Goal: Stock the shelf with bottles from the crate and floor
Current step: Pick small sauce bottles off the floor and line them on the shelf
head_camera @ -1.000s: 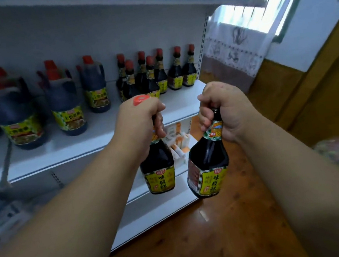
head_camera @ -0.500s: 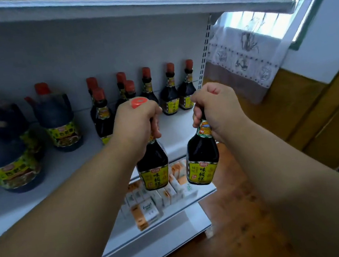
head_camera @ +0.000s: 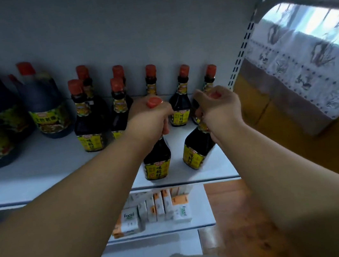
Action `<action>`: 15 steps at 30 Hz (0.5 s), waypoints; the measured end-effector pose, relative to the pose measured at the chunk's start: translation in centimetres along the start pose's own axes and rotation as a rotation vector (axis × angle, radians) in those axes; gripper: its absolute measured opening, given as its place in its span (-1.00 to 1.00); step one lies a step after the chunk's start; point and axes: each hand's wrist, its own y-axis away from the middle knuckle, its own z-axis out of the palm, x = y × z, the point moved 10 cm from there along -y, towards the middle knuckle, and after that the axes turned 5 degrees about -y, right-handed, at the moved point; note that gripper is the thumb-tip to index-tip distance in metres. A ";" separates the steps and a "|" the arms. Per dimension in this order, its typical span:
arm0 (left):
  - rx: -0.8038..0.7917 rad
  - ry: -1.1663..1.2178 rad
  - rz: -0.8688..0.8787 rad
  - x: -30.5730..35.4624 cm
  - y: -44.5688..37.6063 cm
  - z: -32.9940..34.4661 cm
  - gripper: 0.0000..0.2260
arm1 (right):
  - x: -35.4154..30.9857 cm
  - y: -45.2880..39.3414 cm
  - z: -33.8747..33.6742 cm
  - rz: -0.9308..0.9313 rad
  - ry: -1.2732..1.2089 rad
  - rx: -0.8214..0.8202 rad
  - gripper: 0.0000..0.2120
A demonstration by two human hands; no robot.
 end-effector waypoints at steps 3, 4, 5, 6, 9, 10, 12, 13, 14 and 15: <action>0.093 -0.058 -0.061 -0.5 -0.8 0.6 -0.85 | 1.3 -1.7 0.9 0.031 0.002 -0.094 -0.70; 0.107 -0.061 -0.063 -0.6 -0.9 0.8 -0.81 | 1.5 -2.0 1.2 0.029 0.012 -0.128 -0.72; 0.117 -0.063 -0.058 -0.6 -0.9 1.1 -0.78 | 1.7 -2.2 1.3 0.030 0.031 -0.158 -0.75; 0.127 -0.058 -0.056 -0.7 -0.9 1.3 -0.77 | 1.7 -2.4 1.5 0.024 0.041 -0.188 -0.79; 0.155 -0.019 -0.076 -1.4 -0.6 1.5 -0.77 | 1.6 -2.9 1.8 -0.002 0.017 -0.263 -0.89; 0.152 -0.011 -0.079 -1.6 -0.7 1.6 -0.76 | 1.6 -3.0 2.0 -0.004 0.003 -0.289 -0.89; 0.138 -0.016 -0.082 -1.6 -0.7 1.8 -0.75 | 1.7 -3.0 2.6 -0.007 -0.002 -0.365 -0.85; 0.130 -0.025 -0.083 -1.5 -0.7 1.8 -0.74 | 1.6 -2.8 2.9 -0.015 0.011 -0.415 -0.84; 0.118 -0.031 -0.083 -1.3 -0.9 1.7 -0.73 | 1.5 -2.6 3.2 -0.029 0.023 -0.467 -0.84; 0.101 -0.035 -0.080 -1.4 -1.0 1.7 -0.73 | 1.3 -2.5 3.4 -0.042 0.039 -0.504 -0.86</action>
